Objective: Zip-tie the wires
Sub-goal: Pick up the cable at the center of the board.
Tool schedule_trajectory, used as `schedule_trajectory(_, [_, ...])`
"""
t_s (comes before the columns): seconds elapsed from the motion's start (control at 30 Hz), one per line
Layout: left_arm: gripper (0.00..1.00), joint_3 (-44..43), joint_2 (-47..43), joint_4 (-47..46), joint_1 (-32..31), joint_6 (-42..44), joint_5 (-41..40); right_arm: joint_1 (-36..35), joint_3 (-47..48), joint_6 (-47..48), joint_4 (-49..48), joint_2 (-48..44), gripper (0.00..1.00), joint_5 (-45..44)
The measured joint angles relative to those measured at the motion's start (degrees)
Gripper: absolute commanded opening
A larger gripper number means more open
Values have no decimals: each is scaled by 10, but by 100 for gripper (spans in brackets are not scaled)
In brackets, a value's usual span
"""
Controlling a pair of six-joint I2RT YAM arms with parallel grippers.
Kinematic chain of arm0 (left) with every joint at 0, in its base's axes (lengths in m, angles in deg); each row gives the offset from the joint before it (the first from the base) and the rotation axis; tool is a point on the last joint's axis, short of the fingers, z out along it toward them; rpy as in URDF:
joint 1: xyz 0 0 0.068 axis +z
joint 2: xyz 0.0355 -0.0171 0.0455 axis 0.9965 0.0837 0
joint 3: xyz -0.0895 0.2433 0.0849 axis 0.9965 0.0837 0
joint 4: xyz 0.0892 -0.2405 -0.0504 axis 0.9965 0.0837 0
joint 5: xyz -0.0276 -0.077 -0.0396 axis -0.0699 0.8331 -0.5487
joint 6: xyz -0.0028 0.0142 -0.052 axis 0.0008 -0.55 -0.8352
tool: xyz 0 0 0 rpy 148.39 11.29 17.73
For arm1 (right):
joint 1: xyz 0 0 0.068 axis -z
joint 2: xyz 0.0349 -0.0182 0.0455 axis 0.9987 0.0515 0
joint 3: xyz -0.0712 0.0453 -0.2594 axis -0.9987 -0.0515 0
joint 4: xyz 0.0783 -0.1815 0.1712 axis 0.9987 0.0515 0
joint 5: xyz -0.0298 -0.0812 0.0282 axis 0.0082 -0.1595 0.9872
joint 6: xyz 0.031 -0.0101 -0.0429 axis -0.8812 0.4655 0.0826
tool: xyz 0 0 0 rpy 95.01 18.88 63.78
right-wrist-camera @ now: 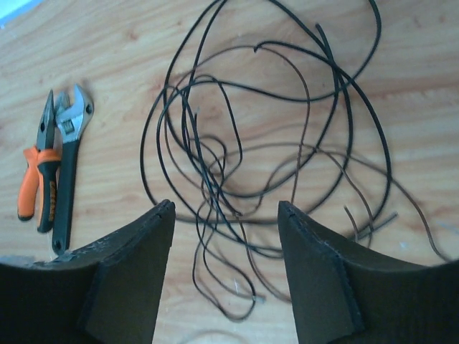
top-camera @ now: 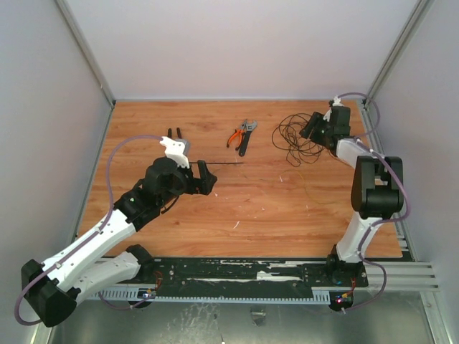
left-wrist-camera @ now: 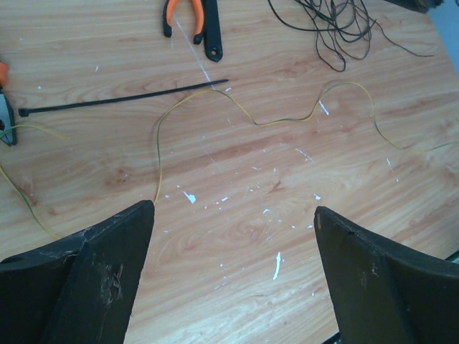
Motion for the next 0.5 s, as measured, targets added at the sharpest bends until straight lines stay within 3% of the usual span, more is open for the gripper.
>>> schedule_trajectory(0.4, [98, 0, 0, 0, 3, -7, 6, -9, 120, -7, 10, 134, 40, -10])
schedule_trajectory(0.5, [98, 0, 0, 0, 3, -7, 6, -10, 136, -7, 12, 156, 31, -10])
